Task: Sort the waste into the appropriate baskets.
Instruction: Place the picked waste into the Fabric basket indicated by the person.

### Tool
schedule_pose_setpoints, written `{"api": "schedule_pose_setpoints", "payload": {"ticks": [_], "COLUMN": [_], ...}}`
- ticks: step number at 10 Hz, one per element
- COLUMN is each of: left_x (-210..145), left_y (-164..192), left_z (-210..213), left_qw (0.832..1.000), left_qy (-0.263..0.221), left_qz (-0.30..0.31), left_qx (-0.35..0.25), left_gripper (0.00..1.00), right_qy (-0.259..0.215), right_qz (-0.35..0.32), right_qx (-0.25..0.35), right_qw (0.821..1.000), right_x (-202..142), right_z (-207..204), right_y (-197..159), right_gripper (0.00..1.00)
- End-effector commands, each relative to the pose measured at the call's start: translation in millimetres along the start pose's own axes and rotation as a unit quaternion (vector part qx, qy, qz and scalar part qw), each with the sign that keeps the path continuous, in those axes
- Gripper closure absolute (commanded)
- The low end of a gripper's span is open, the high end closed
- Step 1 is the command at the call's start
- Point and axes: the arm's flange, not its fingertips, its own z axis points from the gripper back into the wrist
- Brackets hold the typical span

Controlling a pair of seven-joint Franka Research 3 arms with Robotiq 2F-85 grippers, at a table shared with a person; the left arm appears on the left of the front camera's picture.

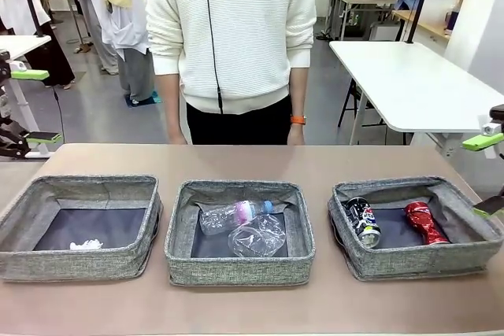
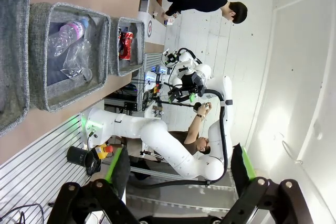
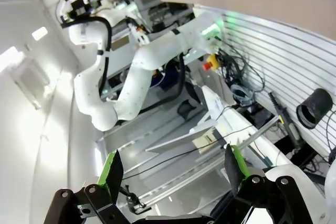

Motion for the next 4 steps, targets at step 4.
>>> {"api": "schedule_pose_setpoints", "payload": {"ticks": [4], "left_x": [-2.5], "left_y": [-3.8], "left_z": [-3.0], "left_qw": [1.0], "left_qy": [-0.001], "left_qz": [0.001], "left_qx": [-0.011], "left_gripper": [0.0], "right_qy": [0.003], "right_qz": [0.015], "right_qx": [0.006], "right_qw": [1.0], "right_x": [0.5], "right_z": [2.1], "right_y": [0.1], "right_gripper": [0.0]}}
